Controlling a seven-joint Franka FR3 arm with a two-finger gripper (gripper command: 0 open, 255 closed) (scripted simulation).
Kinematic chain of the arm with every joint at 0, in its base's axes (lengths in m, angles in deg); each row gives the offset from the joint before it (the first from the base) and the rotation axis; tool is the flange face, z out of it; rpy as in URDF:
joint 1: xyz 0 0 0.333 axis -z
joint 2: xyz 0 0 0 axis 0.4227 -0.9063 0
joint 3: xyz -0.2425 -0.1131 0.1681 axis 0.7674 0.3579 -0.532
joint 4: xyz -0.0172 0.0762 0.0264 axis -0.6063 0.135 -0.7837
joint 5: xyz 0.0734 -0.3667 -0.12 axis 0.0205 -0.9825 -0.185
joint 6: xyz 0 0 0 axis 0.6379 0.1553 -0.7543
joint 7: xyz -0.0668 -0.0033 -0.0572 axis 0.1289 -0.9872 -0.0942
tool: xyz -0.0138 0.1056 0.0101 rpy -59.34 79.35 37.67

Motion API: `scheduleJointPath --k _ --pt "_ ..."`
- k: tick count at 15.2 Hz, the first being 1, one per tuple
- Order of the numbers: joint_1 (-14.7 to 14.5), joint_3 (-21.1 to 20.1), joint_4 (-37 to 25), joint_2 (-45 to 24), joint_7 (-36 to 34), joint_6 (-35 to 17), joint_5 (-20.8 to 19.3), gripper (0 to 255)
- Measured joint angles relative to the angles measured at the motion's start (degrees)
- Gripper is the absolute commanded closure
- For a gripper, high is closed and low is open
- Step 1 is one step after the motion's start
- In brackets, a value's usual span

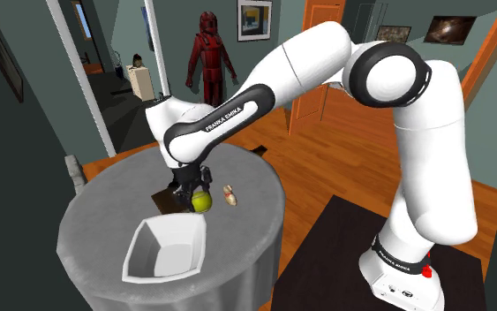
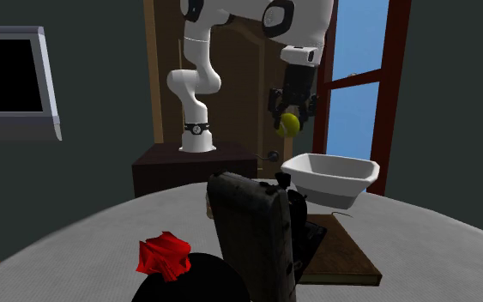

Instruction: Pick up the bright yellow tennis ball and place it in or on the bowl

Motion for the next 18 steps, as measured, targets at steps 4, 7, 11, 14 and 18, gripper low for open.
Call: scheduleJointPath --k 4,7,11,14,18 --pt "-3.7 -0.4 -11.5 -7.3 -3.3 4.5 -1.1 255" --pt "-7.1 -0.5 -21.8 -13.9 -5.6 8.3 -1.9 255" --pt "-9.7 -0.3 -31.0 -19.7 -6.8 11.7 -2.5 255" --pt "-10.0 -0.2 -31.0 -21.0 -7.1 10.5 -2.8 255" --pt "-9.9 0.0 -30.1 -22.2 -7.1 8.4 -3.0 255"
